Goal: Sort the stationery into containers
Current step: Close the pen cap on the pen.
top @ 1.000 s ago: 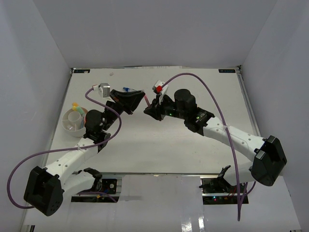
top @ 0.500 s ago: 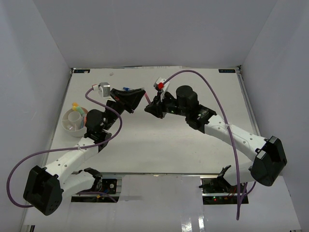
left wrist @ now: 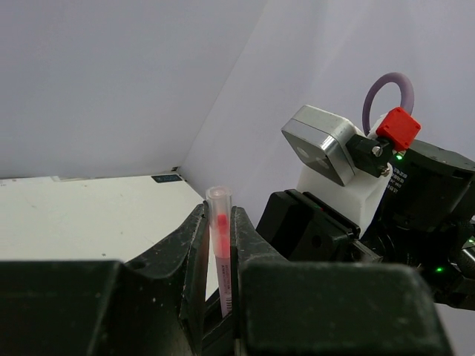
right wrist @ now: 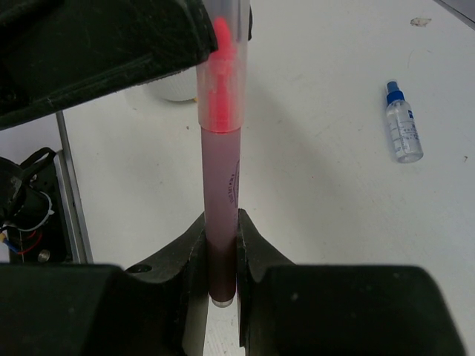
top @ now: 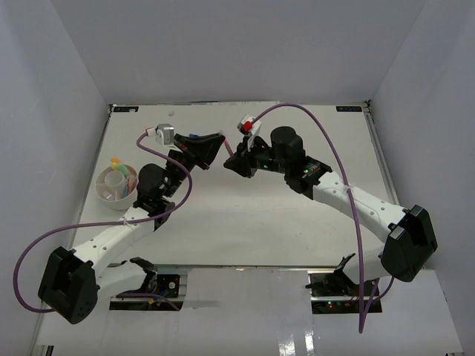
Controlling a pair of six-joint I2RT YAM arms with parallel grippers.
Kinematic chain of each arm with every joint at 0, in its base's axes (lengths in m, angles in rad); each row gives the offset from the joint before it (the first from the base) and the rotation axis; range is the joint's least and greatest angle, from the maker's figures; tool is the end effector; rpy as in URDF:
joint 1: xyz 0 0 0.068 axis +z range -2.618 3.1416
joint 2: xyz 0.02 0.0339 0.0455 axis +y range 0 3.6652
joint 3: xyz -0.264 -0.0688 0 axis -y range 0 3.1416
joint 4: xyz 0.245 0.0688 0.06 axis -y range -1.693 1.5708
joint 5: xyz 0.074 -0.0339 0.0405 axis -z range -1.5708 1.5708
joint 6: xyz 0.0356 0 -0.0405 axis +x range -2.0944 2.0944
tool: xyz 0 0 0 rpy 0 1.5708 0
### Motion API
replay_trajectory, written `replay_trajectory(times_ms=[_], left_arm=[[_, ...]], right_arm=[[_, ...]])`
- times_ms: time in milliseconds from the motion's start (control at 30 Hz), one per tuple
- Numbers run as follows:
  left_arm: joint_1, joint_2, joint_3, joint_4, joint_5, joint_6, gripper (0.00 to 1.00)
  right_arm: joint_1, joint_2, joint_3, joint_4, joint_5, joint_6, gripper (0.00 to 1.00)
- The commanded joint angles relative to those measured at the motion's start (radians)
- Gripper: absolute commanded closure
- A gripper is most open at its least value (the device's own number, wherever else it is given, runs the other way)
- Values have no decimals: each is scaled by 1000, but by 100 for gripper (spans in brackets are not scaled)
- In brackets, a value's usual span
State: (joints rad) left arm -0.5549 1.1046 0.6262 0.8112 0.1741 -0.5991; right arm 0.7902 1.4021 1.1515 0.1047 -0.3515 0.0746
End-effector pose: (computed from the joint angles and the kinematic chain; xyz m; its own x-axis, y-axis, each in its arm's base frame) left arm 0.2088 -0.1367 0.3254 -0.1418 -0.5655 -0.8124 0.7000 0.5230 -0.4862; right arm 0.2265 0.2461 0.3555 -0.1696 -0.0718 -0.9829 -0.8966 0.4252 0.1237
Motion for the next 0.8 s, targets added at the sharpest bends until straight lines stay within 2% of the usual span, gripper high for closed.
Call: replay_trajectory(times_ms=[0,333,633,767], left_arm=[[-79,84,-92,-547,262,30,100],[-71,32,127,-725,151,93,100],[-66,32,190,-702,107,64,99],[-68,34,194,-664,100,53,91]], right_arm=[[3,-83,205,629,-29,4,92],[3,-117,8,635,-37,14,92],[1,-107,-117,656,-37,48,92],[1,-100,-157,678,-38,68,92]])
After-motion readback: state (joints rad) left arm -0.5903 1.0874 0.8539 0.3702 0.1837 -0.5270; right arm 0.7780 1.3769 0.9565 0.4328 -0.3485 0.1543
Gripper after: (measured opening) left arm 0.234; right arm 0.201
